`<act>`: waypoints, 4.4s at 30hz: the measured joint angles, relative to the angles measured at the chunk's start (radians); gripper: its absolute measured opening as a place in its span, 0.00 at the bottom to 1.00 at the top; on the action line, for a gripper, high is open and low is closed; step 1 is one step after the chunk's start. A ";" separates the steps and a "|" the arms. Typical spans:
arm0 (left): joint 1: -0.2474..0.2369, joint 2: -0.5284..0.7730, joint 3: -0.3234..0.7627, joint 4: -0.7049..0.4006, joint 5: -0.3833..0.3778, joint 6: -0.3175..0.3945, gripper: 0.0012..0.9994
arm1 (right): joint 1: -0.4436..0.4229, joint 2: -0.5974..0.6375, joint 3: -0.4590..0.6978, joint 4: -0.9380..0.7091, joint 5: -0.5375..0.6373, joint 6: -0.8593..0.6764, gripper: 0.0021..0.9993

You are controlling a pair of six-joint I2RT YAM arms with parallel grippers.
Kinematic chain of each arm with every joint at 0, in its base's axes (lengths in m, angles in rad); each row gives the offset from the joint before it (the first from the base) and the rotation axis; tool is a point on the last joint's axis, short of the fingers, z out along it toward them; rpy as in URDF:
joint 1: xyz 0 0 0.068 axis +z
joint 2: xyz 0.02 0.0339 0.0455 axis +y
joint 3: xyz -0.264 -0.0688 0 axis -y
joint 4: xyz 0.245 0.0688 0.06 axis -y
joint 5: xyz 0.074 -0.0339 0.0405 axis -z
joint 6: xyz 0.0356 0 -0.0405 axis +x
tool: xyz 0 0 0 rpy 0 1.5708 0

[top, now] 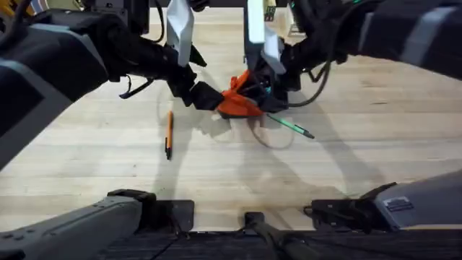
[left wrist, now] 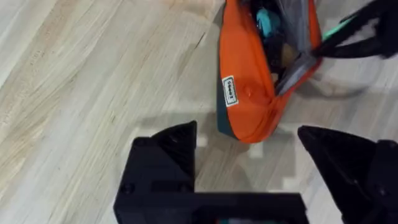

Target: Unzip the bag, pick up the pens from the table one at a time and place them inside, then zip the bag closed.

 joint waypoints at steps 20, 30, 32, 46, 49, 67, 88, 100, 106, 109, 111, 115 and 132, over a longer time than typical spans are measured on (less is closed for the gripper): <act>0.000 0.000 0.000 0.000 0.000 0.000 0.99 | -0.107 -0.538 0.000 -0.382 -0.016 0.361 1.00; 0.000 0.000 0.000 0.000 0.000 0.000 0.99 | -0.276 -0.524 0.000 -0.505 -0.018 0.431 1.00; 0.000 0.000 0.000 0.000 0.000 0.000 0.99 | -0.294 -0.508 -0.002 -0.507 -0.018 0.436 1.00; 0.000 0.000 0.000 0.000 0.000 0.000 0.99 | -0.303 -0.482 -0.202 -0.326 -0.018 0.443 1.00; 0.000 0.000 0.000 0.000 0.000 0.000 0.99 | -0.303 -0.492 -0.255 -0.190 -0.025 0.445 1.00; 0.000 0.000 0.001 0.000 0.000 0.000 0.99 | -0.235 -0.469 -0.438 -0.037 -0.014 0.446 1.00; 0.000 0.000 0.001 0.000 0.000 0.000 0.99 | -0.133 -0.264 -0.438 -0.004 -0.013 0.446 1.00; 0.000 0.000 0.002 0.000 0.000 0.000 0.99 | -0.119 -0.249 -0.438 0.024 0.079 0.472 1.00; 0.000 0.000 0.002 0.000 0.000 0.000 0.99 | -0.118 -0.249 -0.438 0.024 0.081 0.472 1.00; 0.000 0.000 0.002 0.000 0.000 0.000 0.99 | -0.118 -0.249 -0.438 0.024 0.082 0.472 1.00; 0.000 0.000 0.002 0.000 0.000 0.000 0.99 | -0.118 -0.249 -0.438 0.024 0.087 0.472 1.00; 0.000 0.000 0.002 0.000 0.000 0.000 0.99 | -0.118 -0.249 -0.438 0.024 0.088 0.472 1.00; 0.000 0.000 0.002 0.000 0.000 0.000 0.99 | -0.118 -0.241 -0.437 0.026 0.124 0.472 1.00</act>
